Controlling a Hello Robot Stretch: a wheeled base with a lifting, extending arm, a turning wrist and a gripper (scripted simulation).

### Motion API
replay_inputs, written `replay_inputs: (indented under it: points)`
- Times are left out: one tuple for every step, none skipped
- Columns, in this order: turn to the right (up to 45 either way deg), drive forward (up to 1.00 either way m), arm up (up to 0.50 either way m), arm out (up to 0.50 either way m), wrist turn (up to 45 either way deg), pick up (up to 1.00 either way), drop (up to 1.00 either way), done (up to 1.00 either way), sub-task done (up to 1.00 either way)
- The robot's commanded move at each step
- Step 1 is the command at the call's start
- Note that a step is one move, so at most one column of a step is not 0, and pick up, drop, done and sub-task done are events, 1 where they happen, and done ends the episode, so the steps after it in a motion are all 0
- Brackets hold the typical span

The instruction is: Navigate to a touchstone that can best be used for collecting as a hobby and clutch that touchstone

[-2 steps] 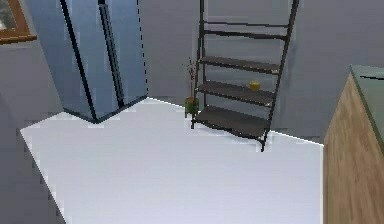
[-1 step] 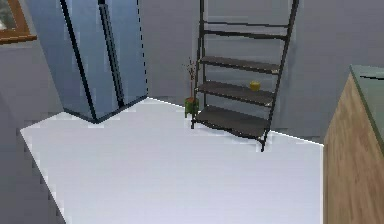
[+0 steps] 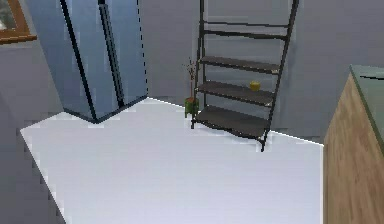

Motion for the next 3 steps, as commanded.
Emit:
replay_inputs:
  points:
    - [0.0,0.0,0.0,0.0,45.0,0.0,0.0,0.0,0.0]
    - [0.0,0.0,0.0,0.0,45.0,0.0,0.0,0.0,0.0]
    - [0.0,0.0,0.0,0.0,45.0,0.0,0.0,0.0,0.0]
